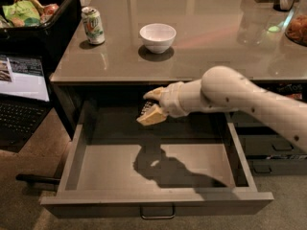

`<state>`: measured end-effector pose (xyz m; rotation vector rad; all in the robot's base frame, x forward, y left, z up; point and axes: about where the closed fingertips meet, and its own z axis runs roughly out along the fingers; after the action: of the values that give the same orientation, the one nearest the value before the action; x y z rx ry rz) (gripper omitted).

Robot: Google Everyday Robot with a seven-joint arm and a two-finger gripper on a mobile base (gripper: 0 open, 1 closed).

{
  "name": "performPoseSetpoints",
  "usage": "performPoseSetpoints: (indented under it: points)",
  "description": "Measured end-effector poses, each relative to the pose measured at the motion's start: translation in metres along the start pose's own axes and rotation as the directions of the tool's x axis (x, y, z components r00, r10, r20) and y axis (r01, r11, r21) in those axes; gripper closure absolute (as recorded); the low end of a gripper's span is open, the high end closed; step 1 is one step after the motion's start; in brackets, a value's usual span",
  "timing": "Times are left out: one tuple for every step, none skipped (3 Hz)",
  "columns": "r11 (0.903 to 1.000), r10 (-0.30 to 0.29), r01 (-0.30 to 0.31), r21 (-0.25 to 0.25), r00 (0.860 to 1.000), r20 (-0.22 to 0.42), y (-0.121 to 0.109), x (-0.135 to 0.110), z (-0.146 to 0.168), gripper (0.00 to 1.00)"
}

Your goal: Pick rxbar chocolate from top drawer and place on counter

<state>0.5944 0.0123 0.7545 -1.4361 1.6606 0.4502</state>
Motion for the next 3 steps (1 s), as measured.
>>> performPoseSetpoints:
  points:
    - [0.9979,-0.029,0.026,-0.059,0.999,-0.035,-0.016,-0.002,-0.032,1.00]
    - [0.9933,-0.075,0.070,-0.092,0.996,-0.048,-0.030,-0.016,-0.068,1.00]
    - [0.9859,-0.138,0.135,-0.099,0.990,-0.025,-0.046,-0.044,-0.100,1.00]
